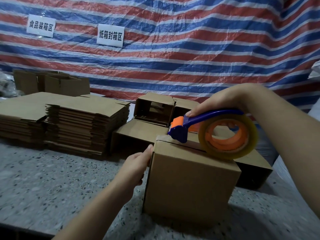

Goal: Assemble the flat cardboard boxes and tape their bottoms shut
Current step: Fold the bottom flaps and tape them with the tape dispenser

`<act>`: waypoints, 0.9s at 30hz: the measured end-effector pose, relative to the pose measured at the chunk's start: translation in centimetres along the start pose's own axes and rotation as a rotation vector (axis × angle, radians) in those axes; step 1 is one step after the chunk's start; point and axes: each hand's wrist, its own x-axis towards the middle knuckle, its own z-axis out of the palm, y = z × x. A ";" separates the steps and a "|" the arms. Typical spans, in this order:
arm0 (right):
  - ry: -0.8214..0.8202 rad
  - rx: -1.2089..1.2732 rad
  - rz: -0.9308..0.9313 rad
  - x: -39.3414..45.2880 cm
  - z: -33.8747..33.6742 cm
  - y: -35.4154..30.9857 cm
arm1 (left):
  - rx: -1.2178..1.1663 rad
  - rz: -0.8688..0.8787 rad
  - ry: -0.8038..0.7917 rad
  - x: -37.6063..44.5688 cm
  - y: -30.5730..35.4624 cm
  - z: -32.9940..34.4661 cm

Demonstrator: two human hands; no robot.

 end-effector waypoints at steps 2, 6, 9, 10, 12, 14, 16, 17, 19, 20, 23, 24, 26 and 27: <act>-0.005 -0.003 -0.009 0.1 0.0 0.0 | 0.032 0.205 0.085 -0.5 0.1 0.0; -0.006 -0.009 -0.015 0.4 -0.2 0.1 | 0.053 0.413 -0.041 -2.3 1.8 0.4; -0.019 -0.014 -0.038 0.5 -0.2 0.1 | 0.319 0.496 -0.100 -3.3 1.7 0.6; -0.024 -0.012 -0.048 0.5 -0.2 0.2 | 0.370 0.517 -0.094 -3.6 1.8 0.4; -0.034 -0.017 -0.056 0.7 -0.2 0.2 | 0.490 0.569 -0.078 -3.7 2.1 -0.1; -0.055 -0.023 -0.050 0.8 -0.4 0.2 | 0.690 0.650 -0.044 -3.6 2.8 -0.5; -0.076 -0.024 -0.021 0.9 -0.7 0.3 | 0.877 0.733 0.004 -3.7 3.6 -0.8; -0.081 -0.032 -0.003 0.9 -1.0 0.4 | 0.953 0.763 0.032 -3.8 3.9 -0.8; -0.096 -0.060 0.033 1.0 -1.7 0.8 | 1.064 0.794 0.083 -3.8 4.2 -0.9; -0.114 -0.078 0.057 1.0 -2.1 1.3 | 1.093 0.804 0.094 -3.8 4.3 -0.9; -0.135 -0.118 0.144 0.8 -3.2 4.2 | 1.105 0.837 0.111 -3.7 4.1 -1.0; -0.120 -0.111 0.176 0.6 -3.4 5.6 | 1.099 0.840 0.111 -3.7 4.0 -1.0; -0.097 -0.099 0.230 0.6 -3.5 8.2 | 1.086 0.848 0.103 -3.6 3.7 -0.9; -0.106 -0.105 0.245 0.7 -3.2 9.1 | 1.081 0.849 0.097 -3.5 3.7 -0.9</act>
